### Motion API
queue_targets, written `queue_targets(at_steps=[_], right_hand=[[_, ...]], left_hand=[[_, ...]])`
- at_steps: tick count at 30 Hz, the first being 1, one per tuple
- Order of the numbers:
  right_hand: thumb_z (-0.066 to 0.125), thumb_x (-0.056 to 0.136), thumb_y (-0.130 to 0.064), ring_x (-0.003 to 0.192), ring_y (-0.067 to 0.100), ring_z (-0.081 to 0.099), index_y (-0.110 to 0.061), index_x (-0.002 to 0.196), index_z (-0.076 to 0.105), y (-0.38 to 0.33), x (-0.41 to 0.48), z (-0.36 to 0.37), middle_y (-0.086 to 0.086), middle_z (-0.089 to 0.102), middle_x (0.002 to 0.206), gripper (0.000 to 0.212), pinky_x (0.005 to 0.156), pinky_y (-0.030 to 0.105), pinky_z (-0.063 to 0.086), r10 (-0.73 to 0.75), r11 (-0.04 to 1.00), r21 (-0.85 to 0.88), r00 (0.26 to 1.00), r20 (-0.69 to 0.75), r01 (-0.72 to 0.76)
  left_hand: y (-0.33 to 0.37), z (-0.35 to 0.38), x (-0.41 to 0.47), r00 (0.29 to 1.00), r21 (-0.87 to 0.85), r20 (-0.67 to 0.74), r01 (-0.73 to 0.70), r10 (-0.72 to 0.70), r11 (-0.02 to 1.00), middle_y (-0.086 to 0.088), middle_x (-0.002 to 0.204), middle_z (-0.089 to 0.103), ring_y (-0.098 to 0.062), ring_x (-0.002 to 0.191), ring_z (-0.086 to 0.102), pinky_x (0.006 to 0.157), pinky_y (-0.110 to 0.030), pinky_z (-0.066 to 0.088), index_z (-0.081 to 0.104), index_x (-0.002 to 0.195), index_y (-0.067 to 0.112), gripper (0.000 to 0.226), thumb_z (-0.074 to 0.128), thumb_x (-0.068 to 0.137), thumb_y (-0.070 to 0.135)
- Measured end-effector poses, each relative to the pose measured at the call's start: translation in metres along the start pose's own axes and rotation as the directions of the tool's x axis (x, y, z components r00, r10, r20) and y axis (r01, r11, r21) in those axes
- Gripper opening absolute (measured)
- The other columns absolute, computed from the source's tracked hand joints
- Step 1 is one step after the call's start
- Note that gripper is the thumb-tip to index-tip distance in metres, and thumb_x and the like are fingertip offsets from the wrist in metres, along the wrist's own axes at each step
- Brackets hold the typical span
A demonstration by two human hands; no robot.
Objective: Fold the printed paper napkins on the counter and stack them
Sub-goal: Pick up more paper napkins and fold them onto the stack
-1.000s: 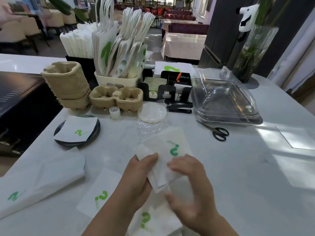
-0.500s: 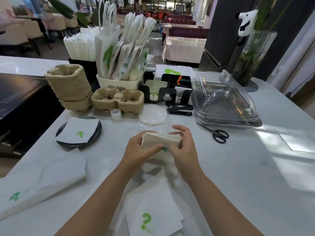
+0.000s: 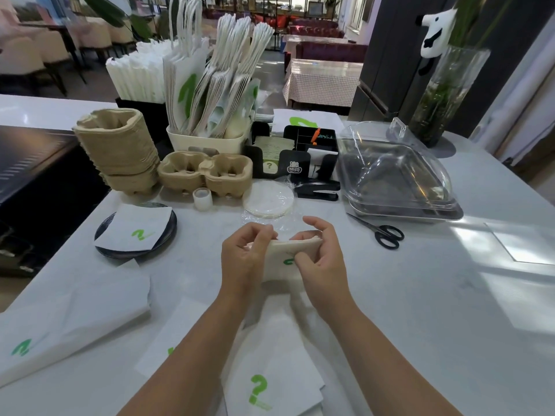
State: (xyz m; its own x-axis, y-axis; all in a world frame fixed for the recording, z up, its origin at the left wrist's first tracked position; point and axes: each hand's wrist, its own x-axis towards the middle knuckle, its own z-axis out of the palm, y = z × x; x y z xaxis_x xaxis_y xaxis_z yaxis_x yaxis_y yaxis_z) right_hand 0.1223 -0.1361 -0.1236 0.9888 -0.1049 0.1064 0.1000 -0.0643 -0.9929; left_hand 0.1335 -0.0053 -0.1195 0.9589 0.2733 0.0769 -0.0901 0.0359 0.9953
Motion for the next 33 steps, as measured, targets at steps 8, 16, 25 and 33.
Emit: queue_targets(at_steps=[8, 16, 25, 33], right_hand=[[0.051, 0.080, 0.009, 0.085, 0.006, 0.061, -0.034, 0.123, 0.050, 0.000, -0.005, 0.003, -0.003, 0.063, 0.097, 0.060, 0.073, 0.020, 0.052, -0.049, 0.998, -0.049, 0.999, -0.004, 0.049], [0.060, 0.088, 0.004, 0.077, 0.006, 0.062, -0.021, 0.107, 0.057, -0.017, -0.008, 0.003, -0.002, 0.063, 0.097, 0.032, 0.071, 0.021, 0.053, -0.045, 0.995, -0.088, 0.999, 0.002, 0.045], [0.074, 0.080, -0.029, 0.076, 0.014, 0.069, -0.042, 0.102, 0.056, -0.036, -0.071, -0.022, -0.006, 0.070, 0.089, 0.032, 0.067, 0.031, 0.057, 0.233, 0.863, -0.499, 0.936, 0.265, -0.074], [0.069, 0.082, -0.035, 0.079, 0.002, 0.061, -0.043, 0.109, 0.052, -0.004, -0.093, -0.016, -0.013, 0.063, 0.089, 0.034, 0.068, 0.020, 0.049, 0.269, 0.722, -0.691, 0.928, 0.257, -0.018]], left_hand=[[0.005, 0.007, 0.001, 0.999, -0.060, -0.037, -0.028, 0.026, 0.998, -0.003, 0.072, 0.065, -0.017, 0.071, 0.058, 0.066, -0.037, 0.047, 0.066, 0.069, 0.014, 0.025, 0.057, 0.088, 0.028], [0.027, -0.007, -0.001, 0.975, 0.157, 0.200, -0.134, 0.101, 0.979, 0.010, 0.082, 0.068, -0.001, 0.077, 0.062, 0.073, -0.013, 0.047, 0.067, 0.087, 0.021, 0.024, 0.078, 0.073, 0.036], [0.063, -0.084, -0.077, 0.910, 0.657, 0.275, 0.058, -0.311, 0.752, 0.003, 0.089, 0.071, -0.016, 0.058, 0.069, 0.048, -0.028, 0.060, 0.066, 0.093, 0.036, 0.028, 0.078, 0.079, 0.014], [0.017, -0.088, -0.108, 0.934, 0.679, 0.149, 0.143, -0.326, 0.720, 0.011, 0.085, 0.068, -0.004, 0.052, 0.058, 0.061, -0.030, 0.063, 0.065, 0.093, 0.034, 0.022, 0.076, 0.081, 0.020]])
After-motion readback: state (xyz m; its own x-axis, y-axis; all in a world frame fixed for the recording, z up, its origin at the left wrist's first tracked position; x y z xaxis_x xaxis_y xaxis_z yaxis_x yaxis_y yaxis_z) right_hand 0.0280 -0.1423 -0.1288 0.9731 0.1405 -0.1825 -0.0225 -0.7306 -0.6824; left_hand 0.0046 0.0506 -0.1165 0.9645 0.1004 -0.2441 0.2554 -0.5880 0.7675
